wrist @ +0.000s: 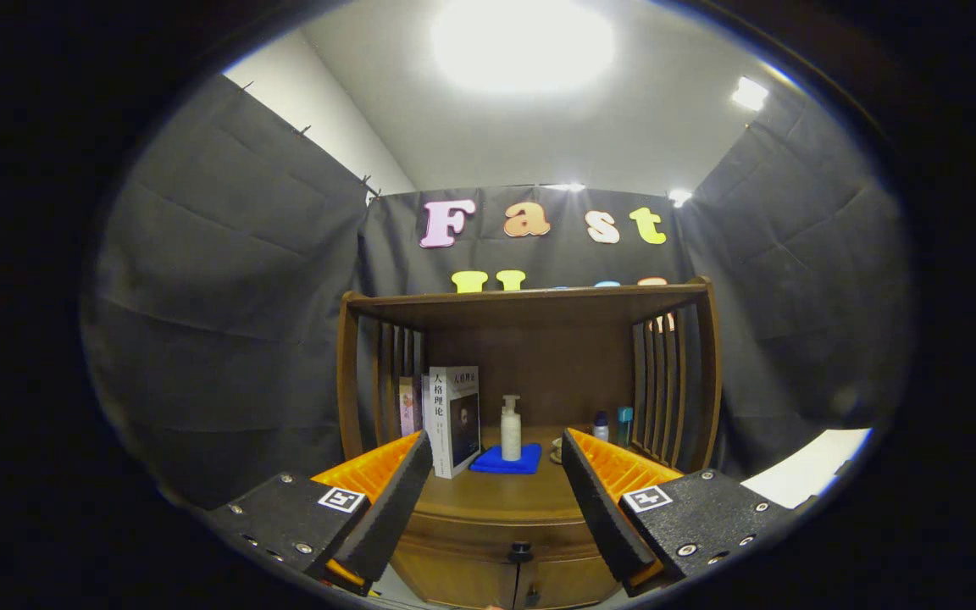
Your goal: Pull open the drawer, take out the items inside it, and place them on the countertop above the cabinet.
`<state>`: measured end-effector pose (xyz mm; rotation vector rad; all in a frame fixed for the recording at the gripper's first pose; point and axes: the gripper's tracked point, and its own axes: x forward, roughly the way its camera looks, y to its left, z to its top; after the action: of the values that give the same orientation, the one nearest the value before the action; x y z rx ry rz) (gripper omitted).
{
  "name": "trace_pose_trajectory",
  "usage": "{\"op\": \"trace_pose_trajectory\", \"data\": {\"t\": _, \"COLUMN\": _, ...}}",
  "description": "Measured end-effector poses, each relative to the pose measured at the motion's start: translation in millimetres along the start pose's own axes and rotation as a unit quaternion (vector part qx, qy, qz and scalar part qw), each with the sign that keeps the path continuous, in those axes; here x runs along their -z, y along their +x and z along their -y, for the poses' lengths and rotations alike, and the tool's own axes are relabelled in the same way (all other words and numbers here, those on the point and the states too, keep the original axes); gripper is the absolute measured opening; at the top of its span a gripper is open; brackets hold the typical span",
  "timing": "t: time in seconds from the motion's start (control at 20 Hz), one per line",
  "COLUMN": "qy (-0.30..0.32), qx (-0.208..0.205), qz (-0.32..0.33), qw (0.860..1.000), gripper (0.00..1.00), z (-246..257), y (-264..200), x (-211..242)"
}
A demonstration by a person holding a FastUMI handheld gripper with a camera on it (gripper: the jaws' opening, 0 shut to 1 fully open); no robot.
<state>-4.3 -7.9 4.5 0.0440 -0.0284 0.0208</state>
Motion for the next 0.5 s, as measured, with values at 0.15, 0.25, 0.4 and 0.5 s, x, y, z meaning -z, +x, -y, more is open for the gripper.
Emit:
{"op": "trace_pose_trajectory", "data": {"t": 0.15, "qy": 0.009, "qx": 0.005, "qz": 0.001, "qw": 1.0, "gripper": 0.95, "z": 7, "y": 1, "x": -1}}
{"op": "trace_pose_trajectory", "data": {"t": 0.25, "qy": 0.008, "qx": 0.01, "qz": -0.005, "qw": 1.0, "gripper": 0.95, "z": 10, "y": 2, "x": 5}}
{"op": "trace_pose_trajectory", "data": {"t": 0.4, "qy": 0.012, "qx": 0.011, "qz": -0.011, "qw": 1.0, "gripper": 0.95, "z": 11, "y": 2, "x": 7}}
{"op": "trace_pose_trajectory", "data": {"t": 0.5, "qy": 0.012, "qx": 0.012, "qz": -0.013, "qw": 1.0, "gripper": 0.95, "z": 12, "y": 3, "x": 9}}
